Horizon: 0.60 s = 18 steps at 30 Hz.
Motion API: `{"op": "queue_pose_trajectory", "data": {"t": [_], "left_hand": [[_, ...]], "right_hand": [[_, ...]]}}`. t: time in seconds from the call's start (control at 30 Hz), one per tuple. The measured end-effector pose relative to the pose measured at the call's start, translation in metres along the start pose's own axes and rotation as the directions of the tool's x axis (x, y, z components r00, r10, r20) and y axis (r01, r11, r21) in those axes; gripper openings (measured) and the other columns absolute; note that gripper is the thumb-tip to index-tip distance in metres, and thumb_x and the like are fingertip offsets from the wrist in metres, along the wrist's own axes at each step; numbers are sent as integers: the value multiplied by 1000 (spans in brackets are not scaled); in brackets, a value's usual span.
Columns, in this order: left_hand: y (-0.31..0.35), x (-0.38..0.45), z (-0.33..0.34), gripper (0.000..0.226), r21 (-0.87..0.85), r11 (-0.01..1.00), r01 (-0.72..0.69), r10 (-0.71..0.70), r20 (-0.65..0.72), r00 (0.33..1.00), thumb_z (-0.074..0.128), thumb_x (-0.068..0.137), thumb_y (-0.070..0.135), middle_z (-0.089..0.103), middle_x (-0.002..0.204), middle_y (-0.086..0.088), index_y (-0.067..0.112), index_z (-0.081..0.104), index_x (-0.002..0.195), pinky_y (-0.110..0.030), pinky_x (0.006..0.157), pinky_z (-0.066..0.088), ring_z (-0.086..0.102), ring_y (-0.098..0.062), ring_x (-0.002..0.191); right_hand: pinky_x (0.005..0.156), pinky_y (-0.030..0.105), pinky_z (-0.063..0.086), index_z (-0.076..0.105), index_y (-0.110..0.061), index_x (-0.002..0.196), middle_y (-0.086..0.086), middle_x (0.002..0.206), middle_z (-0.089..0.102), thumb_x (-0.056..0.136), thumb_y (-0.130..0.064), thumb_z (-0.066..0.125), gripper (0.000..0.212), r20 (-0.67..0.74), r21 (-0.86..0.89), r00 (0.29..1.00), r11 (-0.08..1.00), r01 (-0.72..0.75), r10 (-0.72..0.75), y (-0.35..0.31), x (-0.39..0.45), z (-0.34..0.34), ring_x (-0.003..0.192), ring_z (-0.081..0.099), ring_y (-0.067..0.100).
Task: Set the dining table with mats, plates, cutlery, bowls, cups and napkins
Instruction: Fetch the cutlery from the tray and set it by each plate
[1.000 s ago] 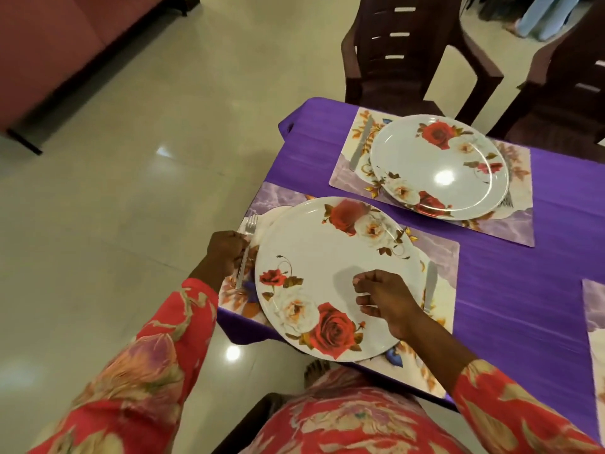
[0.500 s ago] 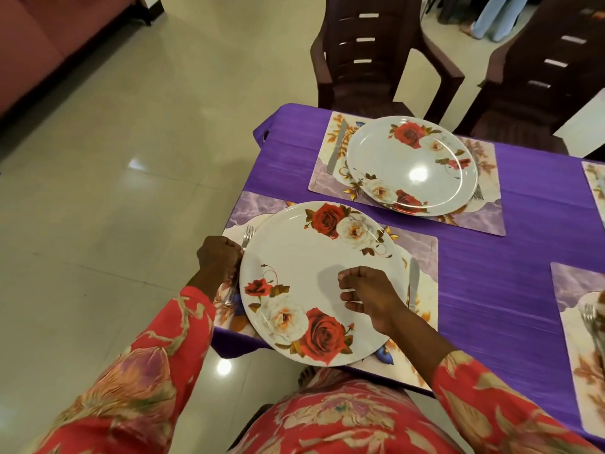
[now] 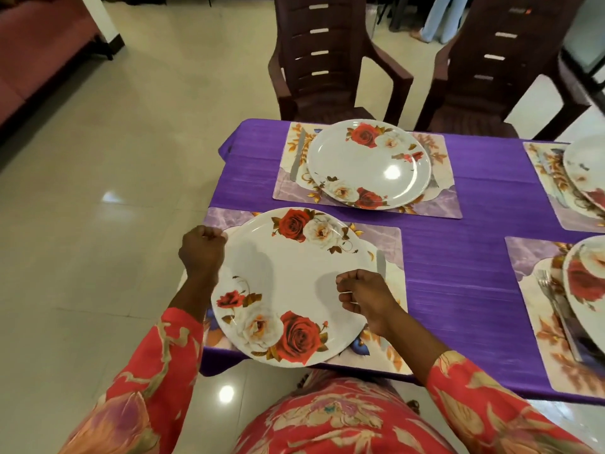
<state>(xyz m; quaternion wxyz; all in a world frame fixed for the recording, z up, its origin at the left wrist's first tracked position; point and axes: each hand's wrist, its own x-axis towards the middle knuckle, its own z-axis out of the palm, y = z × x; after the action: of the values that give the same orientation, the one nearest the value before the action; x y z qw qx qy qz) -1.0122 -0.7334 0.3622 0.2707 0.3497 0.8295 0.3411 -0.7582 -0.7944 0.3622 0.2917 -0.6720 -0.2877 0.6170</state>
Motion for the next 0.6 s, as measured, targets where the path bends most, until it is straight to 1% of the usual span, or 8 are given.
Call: {"op": "queue_pose_trajectory", "data": {"t": [0.1, 0.2, 0.27, 0.33, 0.4, 0.43, 0.5, 0.6], "left_hand": [[28, -40, 34, 2, -137, 989, -50, 71, 153, 986, 65, 83, 16, 70, 89, -11, 16, 66, 83, -42, 88, 52, 65, -31, 87], [51, -90, 72, 14, -199, 979, -51, 118, 337, 934, 59, 89, 17, 67, 80, -8, 21, 59, 76, -41, 81, 53, 62, -28, 78], [62, -124, 100, 14, -202, 973, -113, 195, 447, 873, 54, 89, 21, 68, 85, -12, 21, 60, 76, -43, 82, 53, 63, -33, 84], [71, -155, 127, 20, -170, 963, -211, 270, 523, 809, 50, 88, 26, 69, 93, -16, 14, 65, 82, -45, 83, 51, 63, -36, 92], [85, -188, 152, 25, -129, 940, -315, 327, 602, 729, 49, 93, 25, 68, 94, -16, 6, 64, 87, -33, 79, 47, 62, -33, 92], [94, -207, 164, 25, -117, 923, -367, 353, 636, 686, 49, 95, 25, 68, 94, -15, 6, 62, 87, -29, 72, 41, 61, -31, 92], [110, -239, 183, 23, -113, 890, -442, 394, 678, 620, 49, 96, 26, 66, 88, -13, 13, 57, 79, -29, 65, 31, 61, -29, 90], [134, -283, 219, 21, -135, 844, -518, 446, 713, 541, 50, 96, 24, 67, 90, -13, 11, 59, 82, -31, 67, 33, 60, -29, 91]], "right_hand": [[60, 23, 47, 62, -10, 82, 3, 73, 59, 91, -4, 53, 13, -48, 60, 999, 998, 5, -2, 5, -4, -20, 62, 53, 13], [52, 22, 42, 62, -9, 79, 4, 69, 56, 91, -5, 54, 14, -112, 150, 994, 988, 22, -5, 12, -6, -42, 57, 49, 13], [50, 23, 38, 60, -10, 77, 3, 66, 53, 93, -10, 53, 17, -153, 211, 988, 976, 49, -17, 17, -10, -61, 52, 46, 12], [46, 21, 34, 55, -13, 76, 1, 62, 47, 95, -18, 53, 19, -190, 275, 981, 957, 88, -36, 21, -14, -81, 46, 41, 8], [42, 19, 33, 52, -16, 77, 0, 61, 44, 94, -25, 55, 19, -258, 319, 964, 936, 150, -67, 25, -19, -107, 40, 37, 5], [41, 18, 34, 52, -16, 77, 0, 60, 45, 94, -26, 55, 20, -305, 313, 949, 933, 179, -80, 27, -22, -122, 39, 37, 5], [43, 21, 36, 55, -16, 74, 1, 61, 49, 94, -28, 56, 23, -392, 252, 913, 941, 227, -116, 30, -28, -152, 43, 41, 8], [53, 28, 38, 58, -19, 69, 1, 63, 56, 94, -28, 54, 27, -491, 142, 852, 948, 286, -183, 39, -37, -205, 52, 47, 13]]}}
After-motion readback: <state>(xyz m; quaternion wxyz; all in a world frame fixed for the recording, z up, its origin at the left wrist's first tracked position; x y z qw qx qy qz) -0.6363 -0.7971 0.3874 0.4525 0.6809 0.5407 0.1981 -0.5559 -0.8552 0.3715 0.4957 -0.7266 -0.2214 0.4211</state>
